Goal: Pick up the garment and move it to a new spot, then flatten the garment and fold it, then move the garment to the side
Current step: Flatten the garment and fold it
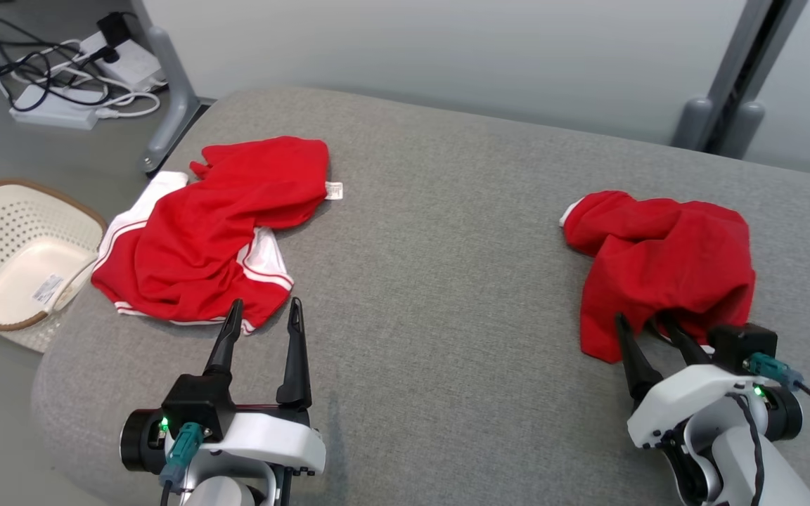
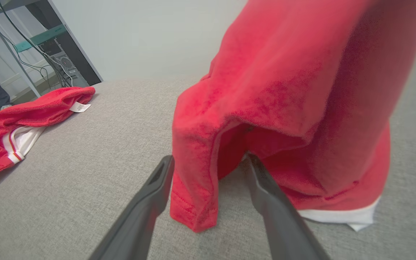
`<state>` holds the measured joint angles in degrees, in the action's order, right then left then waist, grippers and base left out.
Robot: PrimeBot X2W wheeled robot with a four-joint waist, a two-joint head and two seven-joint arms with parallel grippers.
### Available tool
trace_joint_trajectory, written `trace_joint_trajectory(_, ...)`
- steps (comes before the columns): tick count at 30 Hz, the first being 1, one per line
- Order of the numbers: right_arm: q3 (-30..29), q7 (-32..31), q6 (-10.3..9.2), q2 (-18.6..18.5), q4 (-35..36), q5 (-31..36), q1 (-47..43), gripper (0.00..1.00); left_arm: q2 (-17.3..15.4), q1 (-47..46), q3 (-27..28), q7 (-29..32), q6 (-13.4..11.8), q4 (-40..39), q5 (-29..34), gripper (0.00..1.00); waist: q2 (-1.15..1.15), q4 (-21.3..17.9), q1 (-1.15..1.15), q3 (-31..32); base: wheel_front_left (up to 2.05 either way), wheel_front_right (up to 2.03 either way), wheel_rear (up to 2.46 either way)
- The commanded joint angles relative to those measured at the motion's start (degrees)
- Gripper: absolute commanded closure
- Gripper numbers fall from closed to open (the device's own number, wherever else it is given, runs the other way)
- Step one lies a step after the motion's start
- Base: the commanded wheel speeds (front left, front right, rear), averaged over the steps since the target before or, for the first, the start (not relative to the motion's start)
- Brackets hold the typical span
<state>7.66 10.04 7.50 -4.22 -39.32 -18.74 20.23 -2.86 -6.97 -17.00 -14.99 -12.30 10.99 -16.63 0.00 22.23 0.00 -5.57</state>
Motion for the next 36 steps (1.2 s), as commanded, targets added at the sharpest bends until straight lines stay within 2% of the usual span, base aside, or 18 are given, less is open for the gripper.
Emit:
trace_joint_trajectory(1, -0.05, -0.05, -0.02, -0.59, -0.86, -0.52, 0.95, 0.0, -0.13, -0.86, -0.07, -0.25, 0.15, -0.08, 0.02, 0.0, 0.0, 0.67, 0.0, -0.58, 0.0, 0.0, 0.0)
trace_joint_trajectory(2, 0.35, -0.22, -0.02, -0.7, -2.07, -0.94, 1.78, 0.0, -0.11, -0.94, -0.3, -0.26, 0.04, -0.18, -0.32, 0.0, 0.0, 0.89, 0.0, -0.72, 0.0, 0.0, 0.0)
trace_joint_trajectory(3, 0.91, 0.0, -0.02, -0.93, -3.01, -1.0, 2.61, 0.56, -0.11, -1.03, -0.54, -0.26, -0.14, -0.25, -0.54, 0.0, 0.0, 1.07, 0.0, -0.83, 0.0, 0.0, 0.0)
trace_joint_trajectory(4, 1.51, 0.59, -0.02, -1.1, -3.7, -1.0, 3.46, 1.0, -0.12, -1.08, -0.75, -0.26, -0.3, -0.31, -0.77, 0.0, 0.0, 1.19, 0.0, -0.89, 0.0, 0.0, 0.0)
trace_joint_trajectory(11, 7.71, 4.52, -0.02, -1.75, -1.77, -2.54, 9.03, 1.0, -0.1, -0.94, -1.25, -0.26, -1.19, 0.15, -1.13, 0.0, 0.0, 0.6, 0.0, 0.21, 0.0, 0.0, 0.0)
trace_joint_trajectory(16, 12.54, 5.24, -0.01, -1.85, 5.02, -5.6, 12.3, 1.0, -0.12, -0.13, -0.84, -0.25, -1.3, 0.22, -1.2, 0.0, 0.0, -1.29, 0.0, 2.06, 0.0, 0.0, 0.0)
trace_joint_trajectory(19, 17.75, 4.4, -0.02, -3.01, 9.22, -8.96, 12.82, 1.0, -0.11, 0.36, -0.61, -0.25, -1.15, 0.22, -1.19, 0.0, 0.0, -2.72, 0.0, 2.95, 0.0, 0.0, 0.0)
trace_joint_trajectory(20, 21.6, 2.0, -0.02, -4.73, 12.29, -11.96, 12.27, 1.0, -0.12, 0.6, -0.57, -0.25, -0.97, 0.08, -1.3, 0.0, 0.0, -3.8, 0.0, 3.38, 0.0, 0.0, 0.0)
trace_joint_trajectory(23, 26.17, -3.18, -0.02, -8.92, 17.2, -16.77, 10.57, 1.0, -0.12, 1.05, -0.07, -0.26, -0.93, 0.02, -1.17, 0.0, 0.0, -5.58, 0.0, 3.84, 0.0, 0.0, 0.0)
trace_joint_trajectory(27, 30.9, -11.78, -0.02, -16.69, 23.93, -22.87, 7.55, 1.0, -0.14, 1.81, 0.46, -0.26, -0.63, -0.03, -1.03, 0.0, 0.0, -8.06, 0.0, 4.32, 0.0, 0.0, 0.0)
trace_joint_trajectory(32, 31.67, -21.41, -0.01, -25.05, 29.7, -30.76, 2.71, 1.0, -0.13, 1.92, 0.8, -0.26, -0.38, -0.07, -1.29, 0.0, 0.0, -10.93, 0.0, 4.85, 0.0, 0.0, 0.0)
trace_joint_trajectory(36, 32.14, -26.95, -0.01, -28.25, 31.34, -33.61, -1.03, 1.0, -0.12, 2.0, 0.49, -0.26, -0.39, -0.05, -1.58, 0.0, 0.0, -12.88, 0.0, 5.18, 0.0, 0.0, 0.0)
